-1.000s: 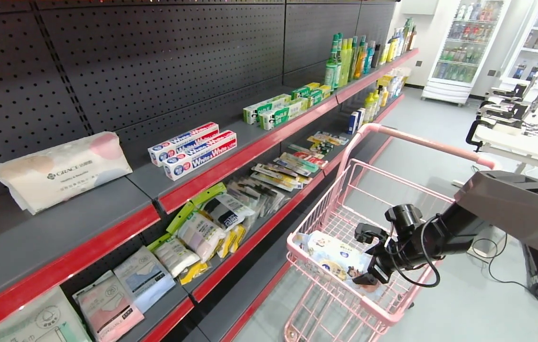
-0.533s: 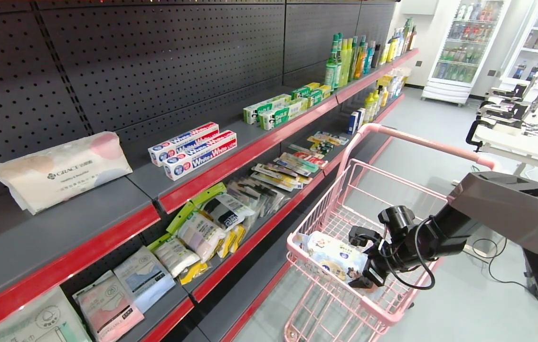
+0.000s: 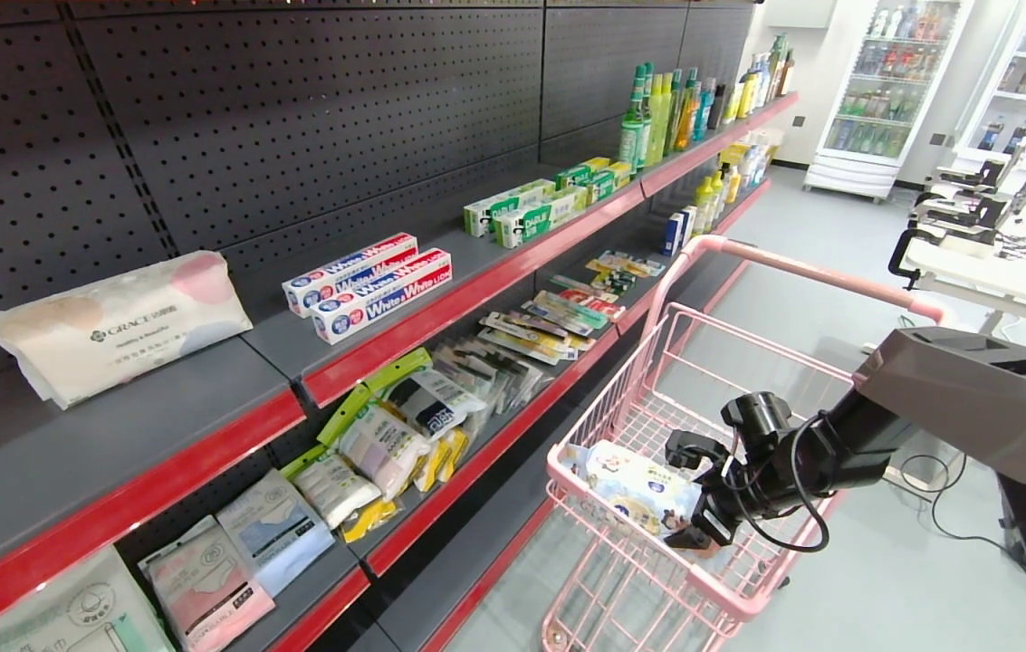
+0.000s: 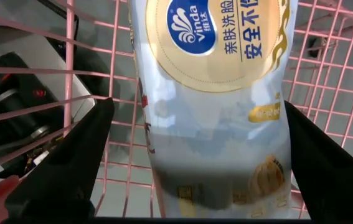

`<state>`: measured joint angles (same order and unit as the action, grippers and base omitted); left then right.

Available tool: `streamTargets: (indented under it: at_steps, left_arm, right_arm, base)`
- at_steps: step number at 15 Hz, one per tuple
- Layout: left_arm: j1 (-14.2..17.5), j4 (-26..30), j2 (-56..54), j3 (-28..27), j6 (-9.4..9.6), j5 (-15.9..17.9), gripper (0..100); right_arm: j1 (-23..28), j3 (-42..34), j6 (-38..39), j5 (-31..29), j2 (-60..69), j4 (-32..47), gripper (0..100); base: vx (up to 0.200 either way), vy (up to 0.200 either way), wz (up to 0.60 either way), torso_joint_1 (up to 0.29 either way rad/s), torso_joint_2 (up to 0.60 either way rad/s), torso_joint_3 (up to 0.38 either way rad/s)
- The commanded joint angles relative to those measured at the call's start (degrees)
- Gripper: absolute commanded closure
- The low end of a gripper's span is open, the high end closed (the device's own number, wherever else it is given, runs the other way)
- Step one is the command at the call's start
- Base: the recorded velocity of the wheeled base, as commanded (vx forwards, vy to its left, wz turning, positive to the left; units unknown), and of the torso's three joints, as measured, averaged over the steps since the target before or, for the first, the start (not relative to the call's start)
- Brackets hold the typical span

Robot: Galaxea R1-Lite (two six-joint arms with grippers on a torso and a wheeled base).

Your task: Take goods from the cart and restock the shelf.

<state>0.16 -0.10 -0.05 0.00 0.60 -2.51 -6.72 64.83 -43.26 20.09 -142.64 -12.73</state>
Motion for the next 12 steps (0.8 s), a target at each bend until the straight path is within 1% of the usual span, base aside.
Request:
streamTargets:
  at_steps: [1,10,11,12]
  left_arm:
    - [0.02,0.01,0.05,0.0,0.02,-0.04,0]
    - [0.02,-0.08,0.05,0.0,0.02,-0.04,0]
    - [0.02,-0.08,0.05,0.0,0.02,-0.04,0]
    - [0.02,-0.08,0.05,0.0,0.02,-0.04,0]
  right_arm:
    - [0.04,0.03,-0.15,0.04,0.0,-0.02,0]
    - [-0.23,-0.05,-0.42,0.12,0.08,0.07,0]
    - [-0.31,-0.05,-0.77,0.12,0.08,0.07,100]
    - [-0.49,-0.05,-0.77,-0.05,0.08,0.07,100]
  base:
    - [0.0,0.0,0.0,0.0,0.0,0.0]
    - [0.0,0.0,0.0,0.0,0.0,0.0]
    - [0.0,0.0,0.0,0.0,0.0,0.0]
    - [0.0,0.0,0.0,0.0,0.0,0.0]
